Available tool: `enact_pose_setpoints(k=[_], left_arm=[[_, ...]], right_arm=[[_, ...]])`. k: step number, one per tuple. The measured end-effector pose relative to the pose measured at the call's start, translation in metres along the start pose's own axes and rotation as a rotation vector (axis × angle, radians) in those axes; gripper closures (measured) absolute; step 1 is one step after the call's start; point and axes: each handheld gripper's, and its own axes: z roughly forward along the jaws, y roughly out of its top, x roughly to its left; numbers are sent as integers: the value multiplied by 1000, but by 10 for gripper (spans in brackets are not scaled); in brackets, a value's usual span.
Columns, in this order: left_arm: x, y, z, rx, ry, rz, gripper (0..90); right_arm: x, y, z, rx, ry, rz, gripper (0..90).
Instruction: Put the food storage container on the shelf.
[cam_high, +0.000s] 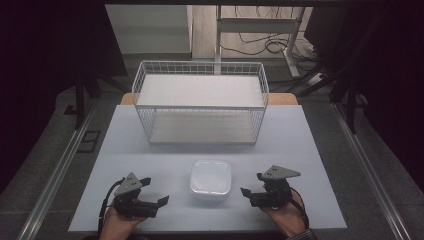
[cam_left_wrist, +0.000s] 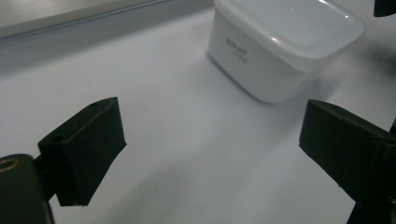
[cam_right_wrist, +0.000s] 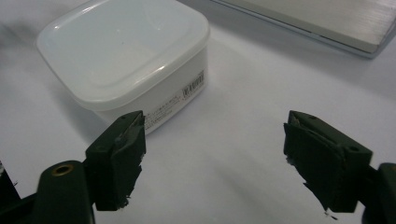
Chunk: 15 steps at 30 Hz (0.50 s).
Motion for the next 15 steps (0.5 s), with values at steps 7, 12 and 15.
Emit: enact_pose_setpoints(k=[7, 12, 15], left_arm=[[-1, 17, 16, -16, -44, 22, 93], [-3, 35, 31, -15, -66, 59, 111], [-6, 49, 42, -17, -80, 82, 112]], right_arm=[[4, 8, 3, -37, 20, -17, 273], [4, 15, 10, -46, 48, -11, 285], [4, 21, 14, -57, 64, -6, 286]])
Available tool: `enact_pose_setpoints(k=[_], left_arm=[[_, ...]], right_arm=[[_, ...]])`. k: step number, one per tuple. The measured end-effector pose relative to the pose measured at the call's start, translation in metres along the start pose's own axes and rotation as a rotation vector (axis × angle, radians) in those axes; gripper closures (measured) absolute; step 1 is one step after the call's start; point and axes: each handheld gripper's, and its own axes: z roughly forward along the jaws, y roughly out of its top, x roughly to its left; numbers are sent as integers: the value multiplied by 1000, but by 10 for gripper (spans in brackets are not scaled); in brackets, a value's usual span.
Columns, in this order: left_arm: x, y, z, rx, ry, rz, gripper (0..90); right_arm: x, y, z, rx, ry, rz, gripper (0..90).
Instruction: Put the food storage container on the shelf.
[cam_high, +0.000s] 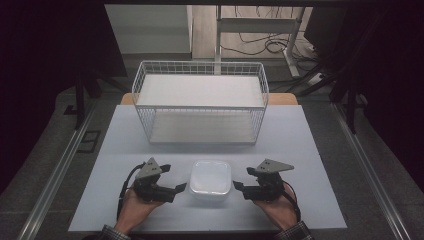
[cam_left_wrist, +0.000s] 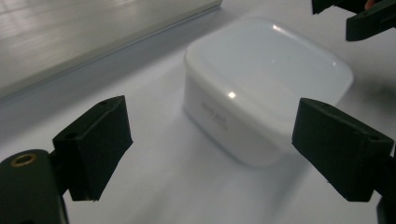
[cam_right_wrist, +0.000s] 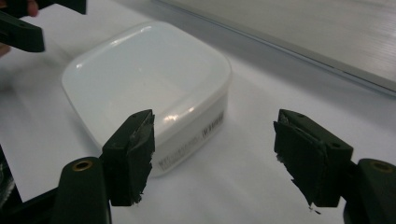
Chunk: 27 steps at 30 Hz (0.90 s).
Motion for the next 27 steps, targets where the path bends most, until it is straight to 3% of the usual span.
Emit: enact_pose_setpoints(k=[7, 13, 17, 19, 21, 23, 25, 27], left_arm=[[0, 25, 29, 12, -35, 30, 107], [3, 21, 49, 60, -59, 24, 87], [8, 14, 54, 64, -139, -45, 86], [6, 12, 54, 72, -183, -67, 108], [3, 9, 51, 77, -205, -92, 157], [-1, 6, 47, 73, -200, -108, 168], [-5, 4, 39, 81, -185, -132, 227], [-8, 2, 29, 72, -161, -134, 368]], right_arm=[[-1, 15, 15, 14, 22, 12, 239], [0, 18, 33, 47, 54, 31, 146], [0, 13, 43, 90, 87, 52, 109], [0, 11, 47, 101, 132, 87, 106], [2, 10, 47, 118, 171, 110, 142], [3, 9, 47, 139, 198, 135, 165], [5, 9, 40, 142, 183, 145, 262], [6, 9, 30, 120, 149, 149, 423]])
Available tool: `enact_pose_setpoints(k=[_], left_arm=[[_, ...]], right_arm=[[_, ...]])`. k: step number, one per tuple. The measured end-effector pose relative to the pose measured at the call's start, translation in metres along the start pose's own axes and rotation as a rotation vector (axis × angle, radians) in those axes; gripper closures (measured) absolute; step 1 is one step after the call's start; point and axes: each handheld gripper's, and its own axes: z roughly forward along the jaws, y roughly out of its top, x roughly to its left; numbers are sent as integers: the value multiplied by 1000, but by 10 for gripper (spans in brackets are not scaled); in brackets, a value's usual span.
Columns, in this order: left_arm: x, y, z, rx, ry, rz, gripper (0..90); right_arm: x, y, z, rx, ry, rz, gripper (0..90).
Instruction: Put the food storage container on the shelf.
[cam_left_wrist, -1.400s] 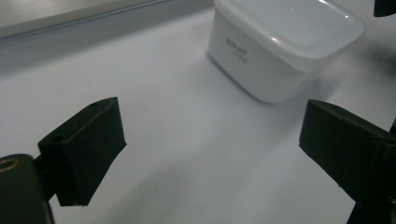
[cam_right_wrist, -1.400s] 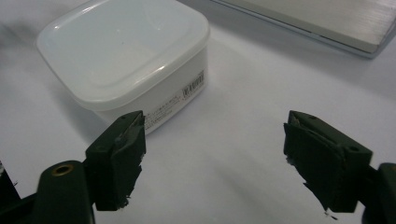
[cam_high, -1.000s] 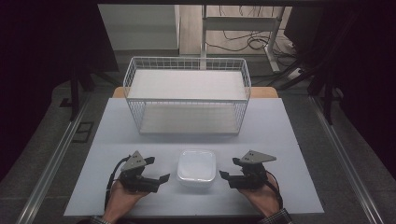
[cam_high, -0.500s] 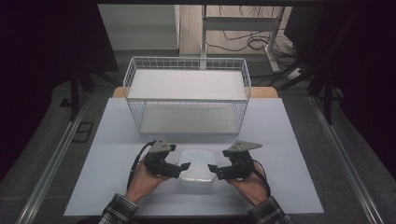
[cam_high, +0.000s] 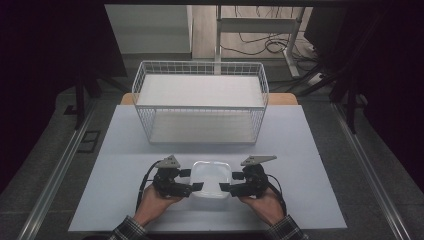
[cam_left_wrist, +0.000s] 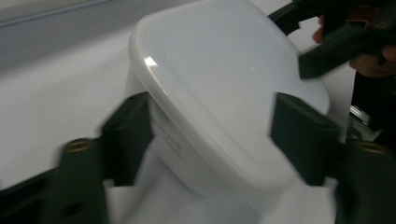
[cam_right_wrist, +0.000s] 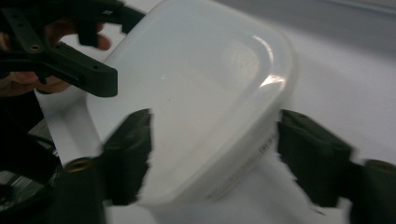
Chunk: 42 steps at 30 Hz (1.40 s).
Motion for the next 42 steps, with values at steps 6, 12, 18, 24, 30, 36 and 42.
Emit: enact_pose_setpoints(k=[6, 12, 18, 24, 30, 36, 42], left_arm=[[-7, -4, -12, -58, 24, -50, 633], [-8, -5, -11, -103, 42, -91, 788], [-7, 7, -17, -127, 73, -63, 791], [2, 23, -25, -149, 99, -43, 793], [16, 33, -28, -149, 129, -45, 793], [27, 47, -22, -152, 142, -41, 795], [40, 60, -11, -159, 149, -46, 795]], right_arm=[[2, -9, -16, -82, -2, 86, 660], [1, -9, -26, -162, -37, 102, 786], [4, 2, -28, -202, -60, 49, 786], [2, 21, -26, -229, -67, 15, 786], [-4, 41, -13, -220, -79, -8, 782], [-17, 53, -2, -221, -92, -2, 775], [-34, 66, 4, -223, -113, 2, 769]])
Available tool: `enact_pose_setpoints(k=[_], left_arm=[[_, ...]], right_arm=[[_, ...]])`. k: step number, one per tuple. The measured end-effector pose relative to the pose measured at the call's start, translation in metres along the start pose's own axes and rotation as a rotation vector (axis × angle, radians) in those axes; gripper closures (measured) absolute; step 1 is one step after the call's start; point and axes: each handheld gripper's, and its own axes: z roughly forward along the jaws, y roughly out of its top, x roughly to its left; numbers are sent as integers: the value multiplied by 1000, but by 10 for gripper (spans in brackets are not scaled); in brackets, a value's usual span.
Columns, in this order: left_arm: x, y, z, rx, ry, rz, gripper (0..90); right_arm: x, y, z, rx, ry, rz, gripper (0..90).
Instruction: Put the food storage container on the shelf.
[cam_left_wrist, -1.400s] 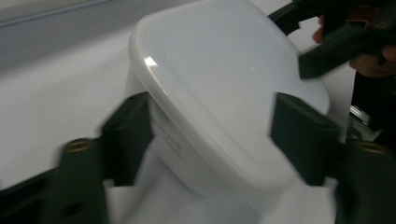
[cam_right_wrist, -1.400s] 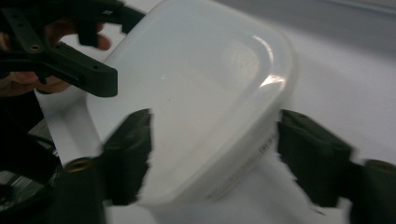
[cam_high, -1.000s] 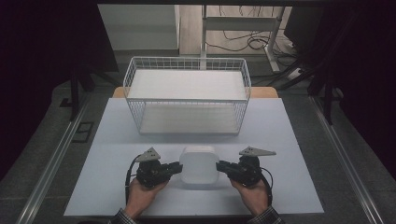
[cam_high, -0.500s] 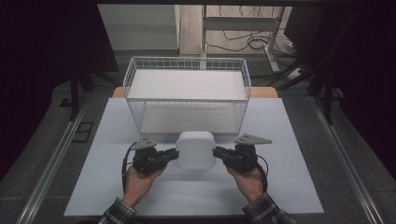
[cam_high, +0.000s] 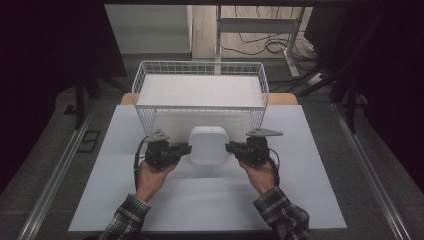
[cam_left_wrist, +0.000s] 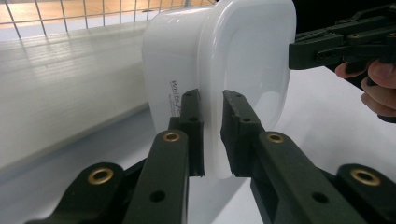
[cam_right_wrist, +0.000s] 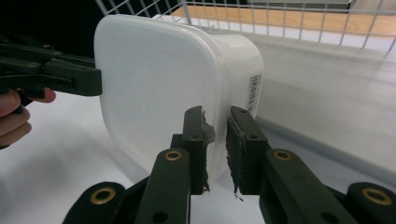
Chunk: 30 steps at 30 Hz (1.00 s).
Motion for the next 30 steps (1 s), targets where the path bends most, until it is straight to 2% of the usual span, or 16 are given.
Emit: enact_pose_setpoints(k=[7, 11, 14, 22, 24, 26, 30], left_arm=[[12, 6, 17, 11, 6, -29, 795], [18, 5, 21, 27, 9, -43, 793], [23, 4, 25, 23, 18, -65, 792], [35, 3, 36, 42, 56, -81, 784], [37, 4, 39, 37, 61, -85, 780], [41, 5, 39, 28, 45, -96, 778], [42, 7, 42, 11, 47, -89, 754]], right_arm=[[-13, 9, 12, 22, -34, -4, 765], [-17, 10, 19, 35, -37, -3, 764], [-19, 10, 25, 45, -37, 1, 763], [-25, 11, 41, 67, -48, 16, 762], [-27, 11, 45, 71, -54, 17, 760], [-30, 11, 46, 58, -40, 34, 757], [-32, 13, 48, 45, -47, 17, 728]])
